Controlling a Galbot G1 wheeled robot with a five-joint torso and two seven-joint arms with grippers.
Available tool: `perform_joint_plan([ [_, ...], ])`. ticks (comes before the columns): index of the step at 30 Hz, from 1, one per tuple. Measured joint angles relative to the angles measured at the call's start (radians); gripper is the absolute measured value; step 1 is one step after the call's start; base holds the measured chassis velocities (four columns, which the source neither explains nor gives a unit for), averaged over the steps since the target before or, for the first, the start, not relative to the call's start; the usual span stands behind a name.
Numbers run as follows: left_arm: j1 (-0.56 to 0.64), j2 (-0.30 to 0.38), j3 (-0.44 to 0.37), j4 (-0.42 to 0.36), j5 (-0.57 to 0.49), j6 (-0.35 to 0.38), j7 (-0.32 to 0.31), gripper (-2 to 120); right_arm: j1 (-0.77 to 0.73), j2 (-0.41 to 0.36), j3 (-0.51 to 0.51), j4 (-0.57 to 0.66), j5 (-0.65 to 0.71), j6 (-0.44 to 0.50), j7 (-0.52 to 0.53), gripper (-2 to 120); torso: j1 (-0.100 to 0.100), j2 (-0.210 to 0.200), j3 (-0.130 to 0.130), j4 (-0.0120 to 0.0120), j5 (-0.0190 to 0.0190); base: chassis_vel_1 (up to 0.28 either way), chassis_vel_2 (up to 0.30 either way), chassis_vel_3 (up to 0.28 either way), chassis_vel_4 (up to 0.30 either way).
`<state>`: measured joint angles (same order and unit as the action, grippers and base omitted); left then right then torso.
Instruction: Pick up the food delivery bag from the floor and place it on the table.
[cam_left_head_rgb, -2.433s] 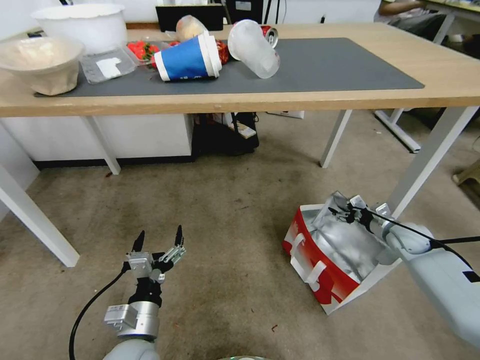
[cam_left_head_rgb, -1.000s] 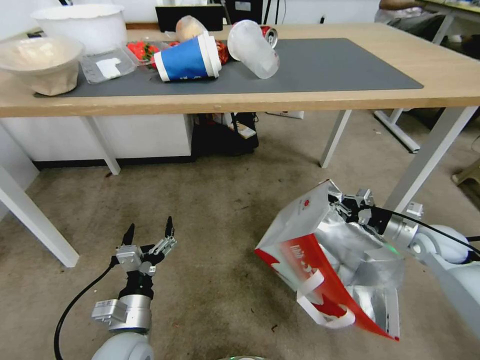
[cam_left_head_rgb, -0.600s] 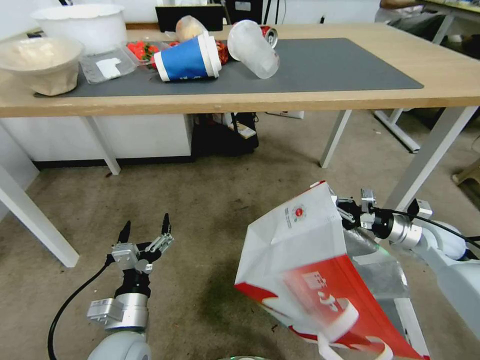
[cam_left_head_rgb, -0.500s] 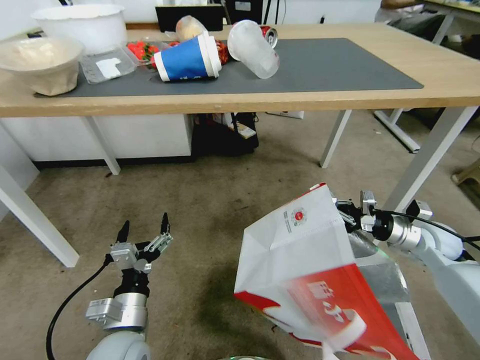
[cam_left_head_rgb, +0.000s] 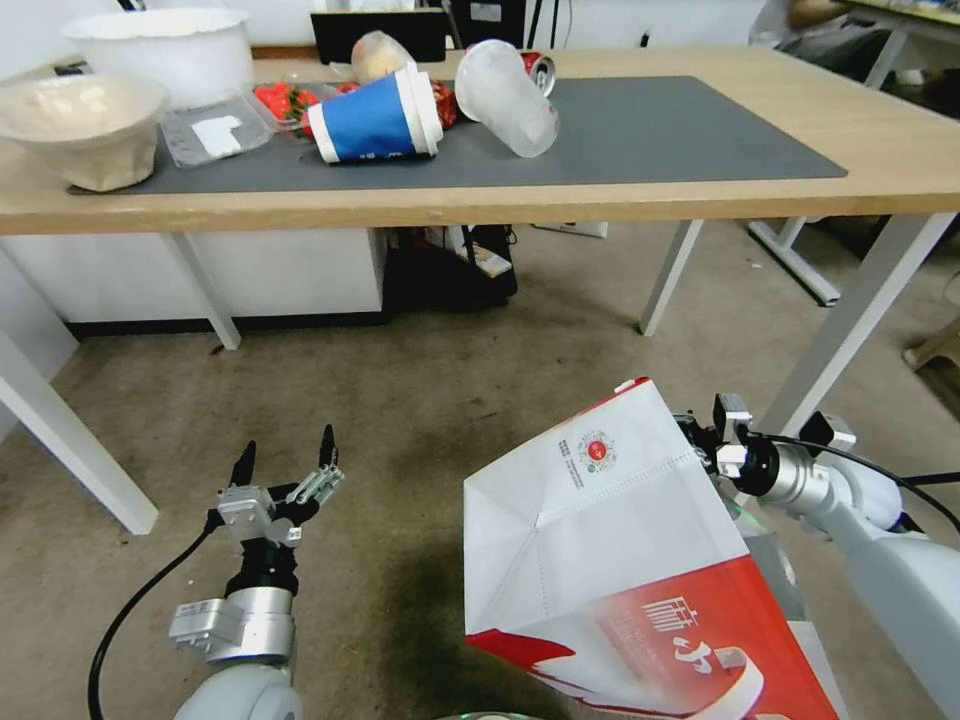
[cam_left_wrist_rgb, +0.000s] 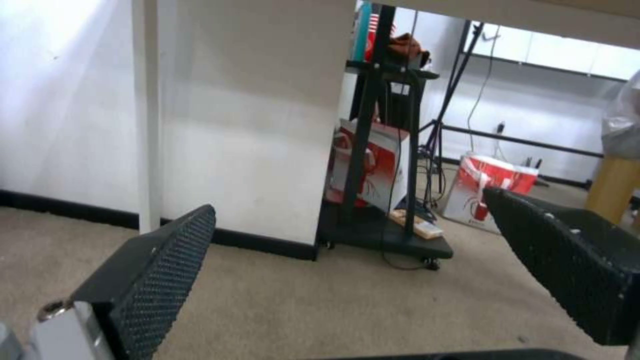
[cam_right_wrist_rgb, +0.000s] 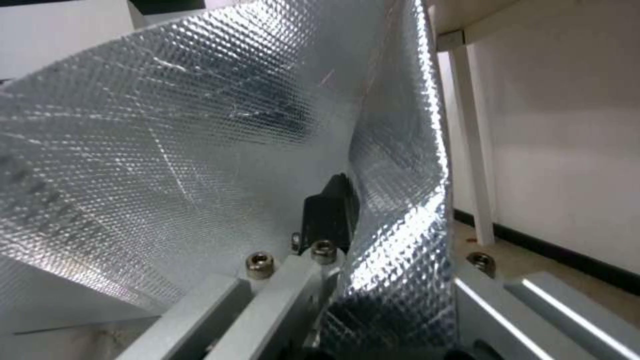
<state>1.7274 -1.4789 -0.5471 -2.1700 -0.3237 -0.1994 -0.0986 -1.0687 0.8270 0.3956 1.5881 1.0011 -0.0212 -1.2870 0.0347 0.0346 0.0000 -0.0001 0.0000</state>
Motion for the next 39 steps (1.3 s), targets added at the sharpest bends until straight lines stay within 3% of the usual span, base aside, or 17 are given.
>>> perform_joint_plan([
  [9, 0.001, 0.008, 0.014, -0.031, -0.063, 0.057, -0.013, 100, -0.043, 0.011, 0.010, 0.041, -0.015, 0.002, 0.010, 0, 0.001, 0.021, 0.018, -0.0001, 0.0000, 0.000, 0.000, 0.000, 0.000],
  [39, 0.013, 0.012, 0.011, -0.053, -0.042, 0.063, -0.024, 100, -0.078, 0.012, 0.024, 0.069, -0.026, 0.002, 0.013, 0, 0.017, 0.143, 0.126, 0.0000, 0.0000, 0.000, 0.000, 0.000, 0.000],
])
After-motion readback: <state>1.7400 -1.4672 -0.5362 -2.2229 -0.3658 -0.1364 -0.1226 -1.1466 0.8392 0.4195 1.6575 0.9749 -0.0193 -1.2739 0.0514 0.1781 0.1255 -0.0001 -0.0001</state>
